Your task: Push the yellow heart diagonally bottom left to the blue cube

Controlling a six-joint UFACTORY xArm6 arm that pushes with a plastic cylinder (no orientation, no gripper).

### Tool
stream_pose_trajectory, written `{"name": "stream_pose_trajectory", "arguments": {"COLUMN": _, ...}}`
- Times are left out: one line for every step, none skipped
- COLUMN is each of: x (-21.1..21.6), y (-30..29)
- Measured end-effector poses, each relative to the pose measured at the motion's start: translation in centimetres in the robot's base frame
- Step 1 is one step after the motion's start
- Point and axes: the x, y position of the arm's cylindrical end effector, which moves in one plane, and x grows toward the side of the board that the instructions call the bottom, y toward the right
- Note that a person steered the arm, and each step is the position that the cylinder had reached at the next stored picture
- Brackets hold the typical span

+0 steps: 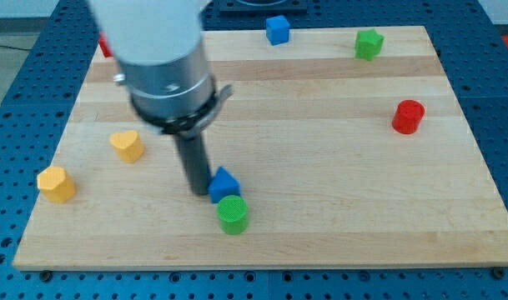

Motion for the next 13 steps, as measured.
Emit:
{"name": "stream_pose_trajectory", "arguments": {"x": 0.5, "y": 5.4}}
{"name": "stream_pose_trajectory", "arguments": {"x": 1.7, "y": 10.6}}
{"name": "stream_pose_trajectory", "arguments": {"x": 4.1, "y": 14.2}}
{"name": "stream_pose_trajectory", "arguments": {"x": 4.1, "y": 21.2}}
{"name": "stream_pose_trajectory", "arguments": {"x": 4.2, "y": 24.7}}
{"name": "stream_pose_trajectory", "arguments": {"x": 3.7, "y": 17.0}}
{"name": "stream_pose_trajectory", "arguments": {"x": 2.6, "y": 9.3}}
{"name": "stream_pose_trajectory", "arguments": {"x": -0.3, "y": 0.9}}
{"name": "stream_pose_trajectory", "arguments": {"x": -1.7, "y": -4.8}}
{"name": "stream_pose_trajectory", "arguments": {"x": -2.0, "y": -4.9}}
{"name": "stream_pose_trajectory", "arguments": {"x": -2.1, "y": -4.9}}
{"name": "stream_pose_trajectory", "arguments": {"x": -2.3, "y": -8.3}}
{"name": "stream_pose_trajectory", "arguments": {"x": -3.6, "y": -11.8}}
